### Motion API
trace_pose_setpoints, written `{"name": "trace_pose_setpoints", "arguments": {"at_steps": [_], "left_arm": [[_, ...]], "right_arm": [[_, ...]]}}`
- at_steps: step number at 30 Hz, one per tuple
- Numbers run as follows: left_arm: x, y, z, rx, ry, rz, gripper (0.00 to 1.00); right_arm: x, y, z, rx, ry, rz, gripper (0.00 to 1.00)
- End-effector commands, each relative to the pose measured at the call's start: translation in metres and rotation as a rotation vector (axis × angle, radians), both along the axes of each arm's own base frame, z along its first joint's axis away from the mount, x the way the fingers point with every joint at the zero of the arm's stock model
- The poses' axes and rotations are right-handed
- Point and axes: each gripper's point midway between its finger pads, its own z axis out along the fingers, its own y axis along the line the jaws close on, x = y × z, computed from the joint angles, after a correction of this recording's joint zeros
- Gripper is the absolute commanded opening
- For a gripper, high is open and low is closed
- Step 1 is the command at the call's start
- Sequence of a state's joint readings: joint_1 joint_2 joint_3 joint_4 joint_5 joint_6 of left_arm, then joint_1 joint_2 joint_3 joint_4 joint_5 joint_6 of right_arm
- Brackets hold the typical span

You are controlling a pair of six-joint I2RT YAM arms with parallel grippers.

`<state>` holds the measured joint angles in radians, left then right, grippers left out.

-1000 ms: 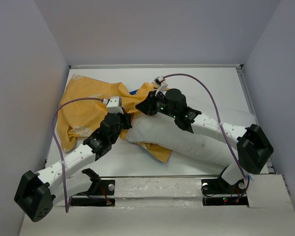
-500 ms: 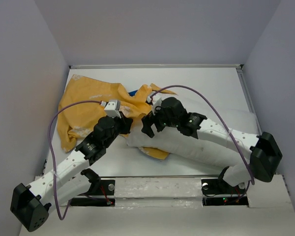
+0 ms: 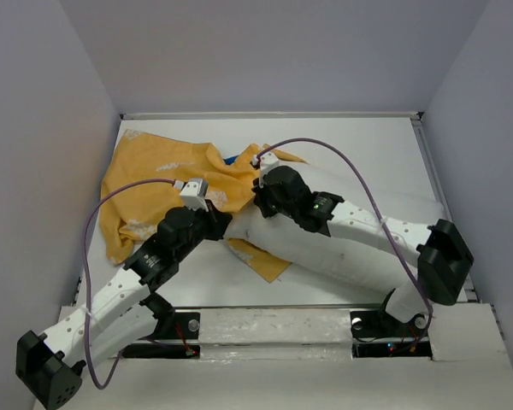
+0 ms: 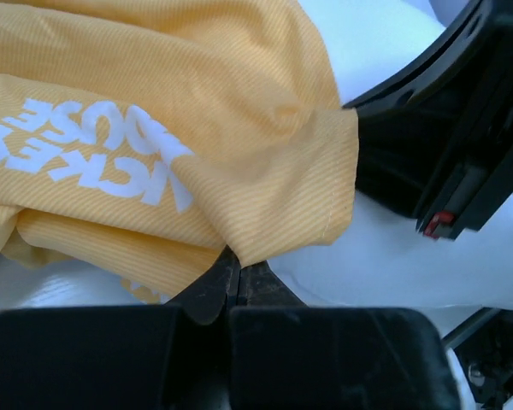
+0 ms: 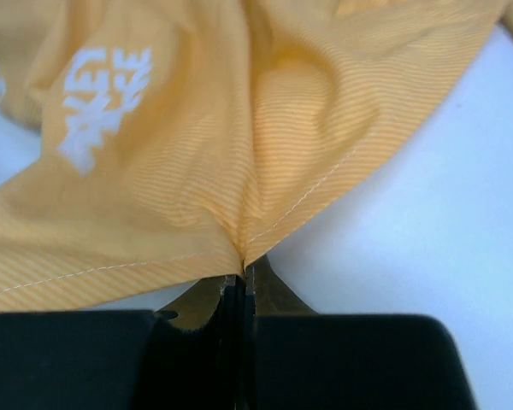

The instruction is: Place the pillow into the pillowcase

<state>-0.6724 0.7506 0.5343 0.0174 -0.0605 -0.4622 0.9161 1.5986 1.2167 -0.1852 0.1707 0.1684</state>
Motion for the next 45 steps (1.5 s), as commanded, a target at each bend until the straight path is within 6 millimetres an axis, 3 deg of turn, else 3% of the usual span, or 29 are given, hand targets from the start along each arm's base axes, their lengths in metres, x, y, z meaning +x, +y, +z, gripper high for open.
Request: {"name": "trace_pose_setpoints", "arguments": {"at_steps": [1, 5, 8, 12, 13, 14, 16, 18, 21, 25, 27, 30, 31, 33, 35, 36, 37, 38, 39, 40, 41, 42, 45], "left_arm": [[-0.011, 0.0, 0.011, -0.063, -0.01, -0.019, 0.0], [-0.019, 0.004, 0.006, -0.039, 0.029, -0.023, 0.0], [-0.021, 0.001, 0.01, -0.03, 0.042, -0.044, 0.0], [-0.031, -0.014, 0.018, -0.045, 0.069, -0.148, 0.0], [-0.032, -0.016, 0.02, -0.047, 0.069, -0.159, 0.0], [-0.032, -0.016, 0.023, -0.048, 0.064, -0.163, 0.0], [-0.028, -0.017, 0.048, -0.074, 0.005, -0.161, 0.0], [-0.02, -0.018, 0.077, -0.113, -0.07, -0.141, 0.0], [-0.003, -0.027, 0.118, -0.158, -0.146, -0.122, 0.0], [-0.004, -0.06, 0.146, -0.286, -0.152, -0.243, 0.0], [-0.011, -0.079, 0.142, -0.349, -0.107, -0.322, 0.0], [-0.026, -0.094, 0.121, -0.361, -0.053, -0.349, 0.0], [-0.033, -0.095, 0.1, -0.368, 0.002, -0.351, 0.0], [-0.047, -0.098, 0.083, -0.386, 0.042, -0.371, 0.0], [-0.056, -0.089, 0.053, -0.361, 0.103, -0.351, 0.0], [-0.058, -0.085, 0.046, -0.346, 0.113, -0.344, 0.03], [-0.06, -0.079, 0.05, -0.323, 0.076, -0.35, 0.15], [-0.057, -0.069, 0.04, -0.256, 0.096, -0.304, 0.51], [-0.054, -0.062, 0.043, -0.213, 0.082, -0.276, 0.9], [-0.046, -0.056, 0.074, -0.188, -0.002, -0.252, 0.99], [-0.043, -0.05, 0.084, -0.178, -0.007, -0.215, 0.99], [-0.031, -0.038, 0.113, -0.144, -0.081, -0.154, 0.99], [-0.012, -0.02, 0.15, -0.091, -0.179, -0.042, 0.99]], "right_arm": [[0.046, -0.038, 0.086, 0.264, -0.22, -0.364, 0.0], [0.057, -0.064, 0.105, 0.288, -0.307, -0.51, 0.0], [0.063, -0.072, 0.111, 0.314, -0.34, -0.576, 0.0], [0.074, -0.058, 0.112, 0.37, -0.356, -0.584, 0.0], [0.075, -0.048, 0.119, 0.396, -0.379, -0.575, 0.0], [0.076, -0.036, 0.11, 0.383, -0.389, -0.543, 0.0], [0.057, -0.001, 0.105, 0.381, -0.406, -0.431, 0.0], [0.032, 0.027, 0.082, 0.359, -0.385, -0.347, 0.0], [0.0, 0.027, 0.055, 0.398, -0.303, -0.3, 0.0], [-0.02, 0.013, 0.036, 0.413, -0.255, -0.276, 0.0], [-0.026, 0.019, 0.036, 0.43, -0.232, -0.229, 0.0], [-0.036, 0.029, 0.056, 0.517, -0.206, -0.167, 0.0], [-0.033, 0.029, 0.061, 0.537, -0.199, -0.165, 0.0], [-0.03, 0.027, 0.06, 0.598, -0.127, -0.136, 0.0], [-0.037, 0.015, 0.044, 0.631, -0.045, -0.131, 0.0], [-0.043, 0.011, 0.037, 0.625, -0.028, -0.121, 0.0], [-0.048, 0.006, 0.028, 0.609, -0.015, -0.117, 0.12], [-0.059, -0.006, 0.013, 0.58, 0.025, -0.123, 0.2], [-0.066, -0.012, 0.006, 0.569, 0.048, -0.113, 0.38], [-0.073, -0.019, -0.001, 0.55, 0.07, -0.112, 0.47], [-0.077, -0.023, 0.001, 0.561, 0.069, -0.102, 0.53], [-0.086, -0.033, 0.001, 0.546, 0.076, -0.089, 0.63], [-0.096, -0.049, -0.002, 0.441, 0.09, -0.074, 0.72]]}}
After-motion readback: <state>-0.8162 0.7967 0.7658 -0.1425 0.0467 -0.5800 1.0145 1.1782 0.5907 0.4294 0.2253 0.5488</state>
